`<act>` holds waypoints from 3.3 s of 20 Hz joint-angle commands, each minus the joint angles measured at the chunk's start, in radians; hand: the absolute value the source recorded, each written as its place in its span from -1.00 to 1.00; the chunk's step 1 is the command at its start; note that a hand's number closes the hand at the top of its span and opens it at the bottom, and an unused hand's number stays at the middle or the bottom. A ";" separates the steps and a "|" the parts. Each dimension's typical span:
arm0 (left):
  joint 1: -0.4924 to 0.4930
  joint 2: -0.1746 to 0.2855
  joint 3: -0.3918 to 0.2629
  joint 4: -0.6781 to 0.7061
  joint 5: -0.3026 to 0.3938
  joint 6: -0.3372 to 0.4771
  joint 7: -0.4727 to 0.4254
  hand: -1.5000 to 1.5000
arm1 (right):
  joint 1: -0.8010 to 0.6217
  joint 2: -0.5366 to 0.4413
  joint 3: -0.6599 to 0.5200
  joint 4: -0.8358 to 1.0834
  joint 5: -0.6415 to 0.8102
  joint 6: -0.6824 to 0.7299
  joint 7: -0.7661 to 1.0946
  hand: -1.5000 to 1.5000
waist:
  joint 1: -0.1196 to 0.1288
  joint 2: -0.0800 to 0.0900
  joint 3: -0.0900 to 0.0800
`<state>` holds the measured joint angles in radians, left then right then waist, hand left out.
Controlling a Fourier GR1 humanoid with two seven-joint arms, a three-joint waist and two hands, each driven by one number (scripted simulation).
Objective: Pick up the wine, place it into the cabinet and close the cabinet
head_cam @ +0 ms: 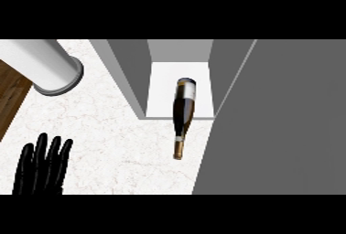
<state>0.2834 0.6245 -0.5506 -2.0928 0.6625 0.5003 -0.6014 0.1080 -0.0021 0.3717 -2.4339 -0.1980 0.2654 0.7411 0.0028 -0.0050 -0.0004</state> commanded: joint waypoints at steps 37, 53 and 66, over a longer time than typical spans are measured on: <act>0.076 0.102 0.417 0.055 0.254 -0.369 0.106 -1.00 | -0.658 -0.007 0.530 0.238 0.246 -0.687 0.027 1.00 | 0.034 0.007 -0.003; 0.049 0.079 0.468 0.101 0.274 -0.400 0.169 -1.00 | -1.271 0.001 0.224 0.819 0.016 -0.789 -0.122 1.00 | 0.036 0.007 -0.002; -0.003 0.012 0.475 0.088 0.200 -0.350 0.214 -1.00 | -1.326 -0.003 -0.029 1.284 -0.028 -0.521 -0.411 1.00 | 0.019 0.011 0.000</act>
<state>0.2973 0.6551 -0.0831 -2.0197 0.8764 0.1487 -0.3947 -1.2069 0.0005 0.4285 -1.2990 -0.2118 -0.3170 0.4113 0.0258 -0.0052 -0.0029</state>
